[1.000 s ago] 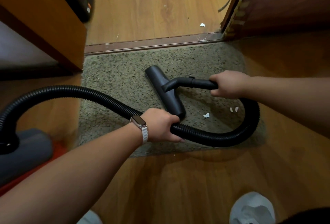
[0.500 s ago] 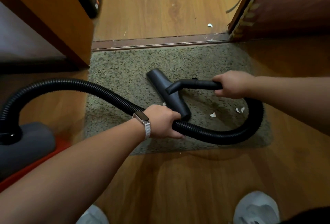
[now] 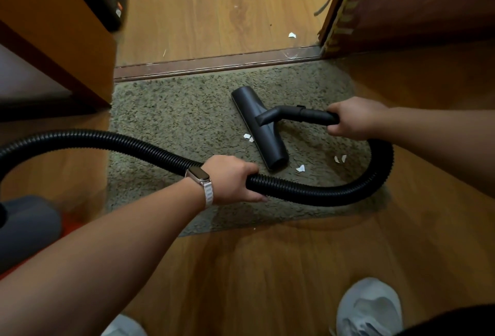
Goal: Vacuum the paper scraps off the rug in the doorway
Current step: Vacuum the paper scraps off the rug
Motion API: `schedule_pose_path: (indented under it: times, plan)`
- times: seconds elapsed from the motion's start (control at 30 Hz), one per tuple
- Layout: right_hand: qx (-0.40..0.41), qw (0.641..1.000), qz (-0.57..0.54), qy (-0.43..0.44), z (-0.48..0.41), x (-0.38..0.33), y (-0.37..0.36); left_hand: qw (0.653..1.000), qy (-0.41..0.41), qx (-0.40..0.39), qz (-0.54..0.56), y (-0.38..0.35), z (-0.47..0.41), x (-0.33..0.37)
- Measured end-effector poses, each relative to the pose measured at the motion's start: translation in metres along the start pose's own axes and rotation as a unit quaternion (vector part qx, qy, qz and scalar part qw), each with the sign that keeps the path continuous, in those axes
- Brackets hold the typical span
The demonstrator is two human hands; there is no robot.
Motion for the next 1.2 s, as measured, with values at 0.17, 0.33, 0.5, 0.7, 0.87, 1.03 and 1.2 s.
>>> schedule_pose_path:
  times: [0.17,0.33,0.5,0.7,0.87,1.03,1.2]
  plan:
    - [0.024,0.999,0.017,0.015,-0.001,-0.009,-0.001,1.000,-0.005,0.008,-0.001,0.000,0.002,0.002]
    - [0.052,0.999,0.013,0.005,-0.003,-0.006,0.009,1.000,0.003,0.003,0.004,0.000,0.003,0.000]
    - [0.048,0.999,-0.015,-0.005,0.000,0.005,0.014,1.000,0.013,0.011,0.006,0.001,-0.002,-0.003]
    - [0.018,1.000,0.006,-0.003,0.002,-0.003,0.001,1.000,0.001,0.002,0.002,0.003,0.002,-0.002]
    - [0.046,0.997,0.057,0.031,-0.002,-0.027,-0.006,1.000,-0.005,-0.003,-0.010,-0.002,0.009,-0.004]
    - [0.040,0.995,0.073,0.059,-0.004,-0.045,-0.016,1.000,-0.015,-0.017,-0.015,-0.001,0.013,-0.004]
    - [0.026,0.997,0.052,0.060,-0.006,-0.048,-0.022,0.999,-0.022,-0.023,-0.013,0.000,0.016,-0.004]
Point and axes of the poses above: each hand's wrist, its own z-axis away from the middle knuckle, its own y-axis out of the back of the hand, x = y × z, the point moved 5 cm from there along -z, towards the middle knuckle, and after that the axes turned 15 degrees about -z, right-handed, at the moved point
